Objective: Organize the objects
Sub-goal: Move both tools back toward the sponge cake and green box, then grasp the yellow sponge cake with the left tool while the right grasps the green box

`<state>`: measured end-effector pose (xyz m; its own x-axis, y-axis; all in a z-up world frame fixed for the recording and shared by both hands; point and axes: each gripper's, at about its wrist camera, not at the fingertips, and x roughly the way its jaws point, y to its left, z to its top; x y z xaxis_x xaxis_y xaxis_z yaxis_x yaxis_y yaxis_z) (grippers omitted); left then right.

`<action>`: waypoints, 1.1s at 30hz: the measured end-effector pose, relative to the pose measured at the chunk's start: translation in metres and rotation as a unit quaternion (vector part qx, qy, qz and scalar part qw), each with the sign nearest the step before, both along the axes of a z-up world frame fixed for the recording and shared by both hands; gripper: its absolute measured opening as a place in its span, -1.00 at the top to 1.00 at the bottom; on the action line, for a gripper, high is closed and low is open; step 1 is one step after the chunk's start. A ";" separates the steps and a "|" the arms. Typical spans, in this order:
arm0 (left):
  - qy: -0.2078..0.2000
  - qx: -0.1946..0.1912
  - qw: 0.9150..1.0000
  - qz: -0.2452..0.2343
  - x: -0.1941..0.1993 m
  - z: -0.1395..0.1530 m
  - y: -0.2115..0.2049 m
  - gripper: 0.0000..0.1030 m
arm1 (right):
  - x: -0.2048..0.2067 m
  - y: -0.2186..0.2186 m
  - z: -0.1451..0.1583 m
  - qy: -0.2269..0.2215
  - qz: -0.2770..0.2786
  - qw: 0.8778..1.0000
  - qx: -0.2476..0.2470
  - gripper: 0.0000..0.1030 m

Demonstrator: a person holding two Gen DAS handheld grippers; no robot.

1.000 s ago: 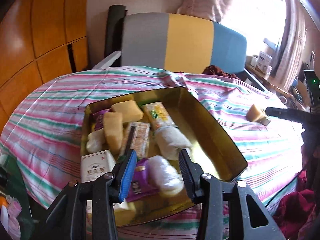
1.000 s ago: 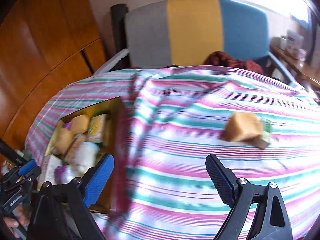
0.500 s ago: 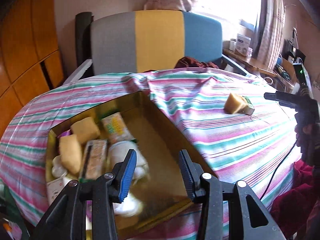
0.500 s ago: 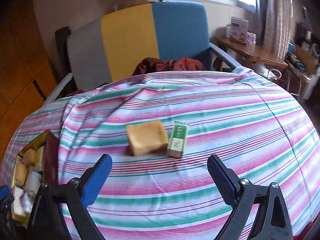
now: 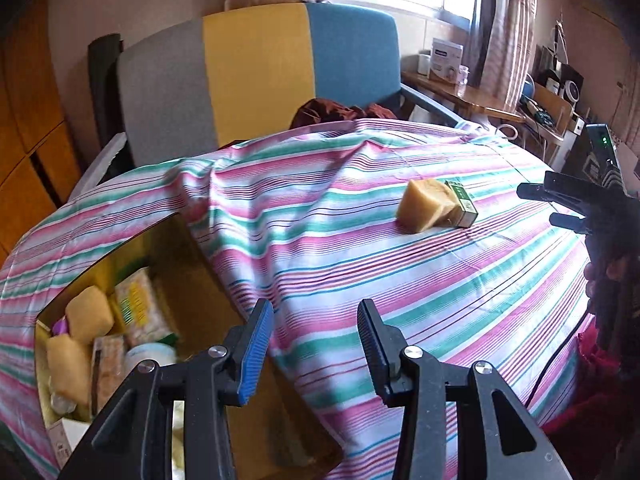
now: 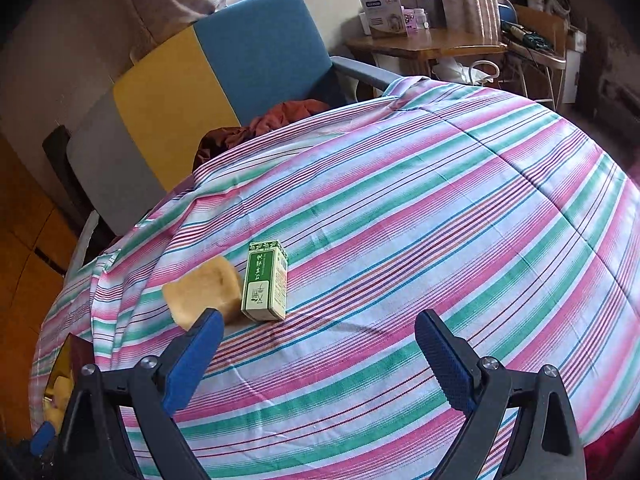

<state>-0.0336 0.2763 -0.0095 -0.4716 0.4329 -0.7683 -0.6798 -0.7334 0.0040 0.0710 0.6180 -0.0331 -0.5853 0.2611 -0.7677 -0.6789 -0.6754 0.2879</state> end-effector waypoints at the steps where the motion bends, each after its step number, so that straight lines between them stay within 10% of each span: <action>1: -0.003 -0.002 1.000 -0.003 -0.001 -0.002 0.005 0.15 | 0.001 0.001 -0.001 0.000 -0.002 1.000 -0.004 -0.89; 18: -0.028 -0.026 0.994 -0.103 -0.023 -0.026 0.136 -0.21 | 0.021 0.021 -0.007 0.037 -0.046 0.995 -0.083 -0.89; 26: 0.046 -0.124 0.954 -0.270 -0.020 -0.048 0.207 -0.58 | 0.022 0.023 -0.010 0.050 -0.044 0.991 -0.117 -0.90; 33: 0.041 -0.154 0.941 -0.297 -0.039 -0.072 0.233 -0.58 | 0.020 0.023 -0.014 0.050 -0.041 0.989 -0.132 -0.91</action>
